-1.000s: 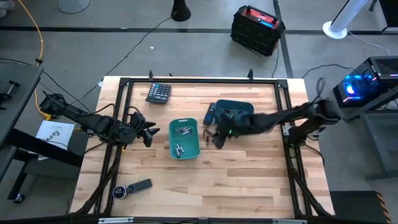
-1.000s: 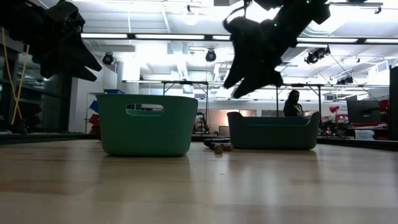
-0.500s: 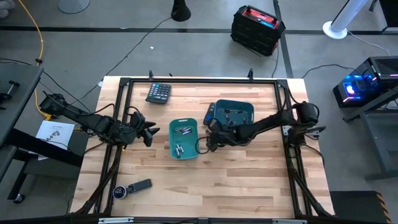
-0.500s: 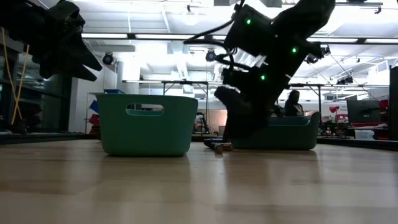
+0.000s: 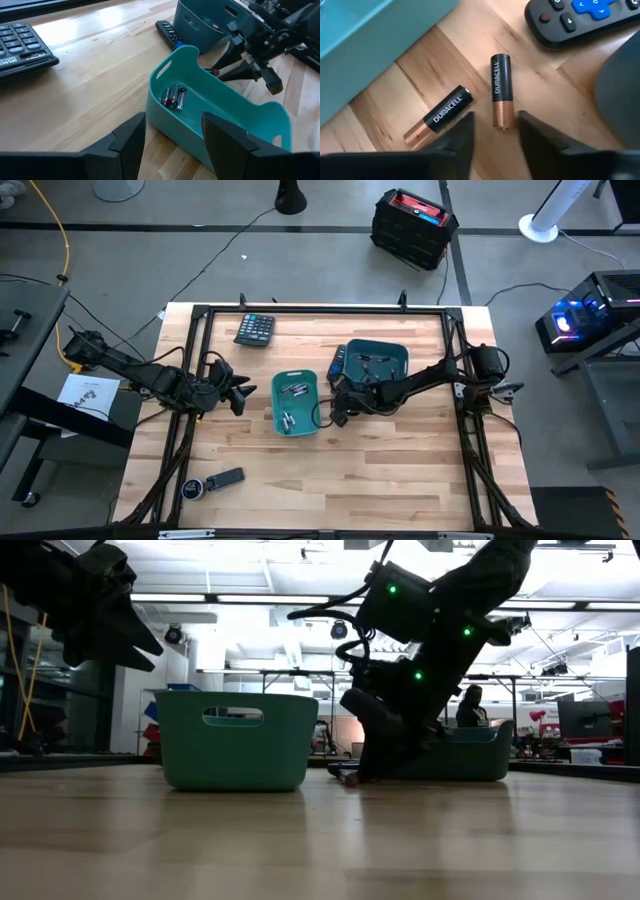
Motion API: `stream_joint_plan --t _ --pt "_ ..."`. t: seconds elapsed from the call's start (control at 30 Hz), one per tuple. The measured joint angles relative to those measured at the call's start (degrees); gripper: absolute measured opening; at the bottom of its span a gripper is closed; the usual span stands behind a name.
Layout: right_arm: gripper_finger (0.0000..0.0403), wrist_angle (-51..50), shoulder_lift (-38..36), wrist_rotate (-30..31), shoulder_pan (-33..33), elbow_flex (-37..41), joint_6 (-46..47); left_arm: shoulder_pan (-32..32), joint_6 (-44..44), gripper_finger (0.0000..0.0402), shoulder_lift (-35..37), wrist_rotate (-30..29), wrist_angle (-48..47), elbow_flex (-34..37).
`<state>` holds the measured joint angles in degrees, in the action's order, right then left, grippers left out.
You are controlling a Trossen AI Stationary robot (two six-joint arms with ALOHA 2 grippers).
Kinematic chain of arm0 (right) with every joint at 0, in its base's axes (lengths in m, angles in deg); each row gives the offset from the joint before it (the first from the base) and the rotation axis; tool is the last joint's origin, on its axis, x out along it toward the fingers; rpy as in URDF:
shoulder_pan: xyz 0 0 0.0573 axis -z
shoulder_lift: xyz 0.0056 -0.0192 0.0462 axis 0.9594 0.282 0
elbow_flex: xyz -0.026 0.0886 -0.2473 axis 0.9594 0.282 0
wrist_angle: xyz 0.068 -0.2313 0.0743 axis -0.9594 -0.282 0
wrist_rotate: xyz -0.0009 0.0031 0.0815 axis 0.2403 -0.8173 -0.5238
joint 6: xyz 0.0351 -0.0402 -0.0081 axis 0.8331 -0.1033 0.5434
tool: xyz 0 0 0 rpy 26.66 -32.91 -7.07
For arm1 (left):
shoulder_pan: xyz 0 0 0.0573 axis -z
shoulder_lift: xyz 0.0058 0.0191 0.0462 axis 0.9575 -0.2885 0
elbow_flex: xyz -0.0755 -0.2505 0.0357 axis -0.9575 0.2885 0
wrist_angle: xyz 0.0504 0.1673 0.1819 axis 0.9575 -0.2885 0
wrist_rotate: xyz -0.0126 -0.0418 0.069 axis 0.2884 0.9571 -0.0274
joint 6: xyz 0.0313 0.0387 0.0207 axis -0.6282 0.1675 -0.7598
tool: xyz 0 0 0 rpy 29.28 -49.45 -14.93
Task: Sort batteries
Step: Put the black battery into the blue bin
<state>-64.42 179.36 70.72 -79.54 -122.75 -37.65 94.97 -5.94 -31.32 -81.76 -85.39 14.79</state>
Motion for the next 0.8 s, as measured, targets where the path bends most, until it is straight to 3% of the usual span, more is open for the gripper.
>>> stream_joint_plan --t 0.1,0.17,0.3,0.43,0.63,0.8 --pt "0.0043 -0.8 -1.5 -1.7 -0.1 0.1 0.5 0.0 0.0 0.0181 0.0 0.0 0.0 0.0" --pt "0.0022 -2.6 -3.8 -4.4 -0.1 0.2 -1.3 0.0 0.0 0.0181 0.0 0.0 -0.1 0.0" --pt "0.0023 -12.5 -10.1 -4.7 -0.3 -2.2 -4.4 0.0 -0.1 0.0181 0.0 0.0 -0.6 0.0" --pt "0.0015 -20.4 -18.2 3.6 -0.2 -4.7 -5.6 0.0 0.0 0.0181 0.0 -0.1 -0.5 0.0" --pt "0.0029 -33.0 -26.8 18.2 0.7 -5.2 4.7 0.0 0.0 0.0181 0.0 -0.1 -0.5 0.0" --pt "0.0063 -40.0 -26.5 17.9 3.6 -5.1 9.8 0.0 0.0 0.0181 0.0 -0.4 -0.6 0.0"
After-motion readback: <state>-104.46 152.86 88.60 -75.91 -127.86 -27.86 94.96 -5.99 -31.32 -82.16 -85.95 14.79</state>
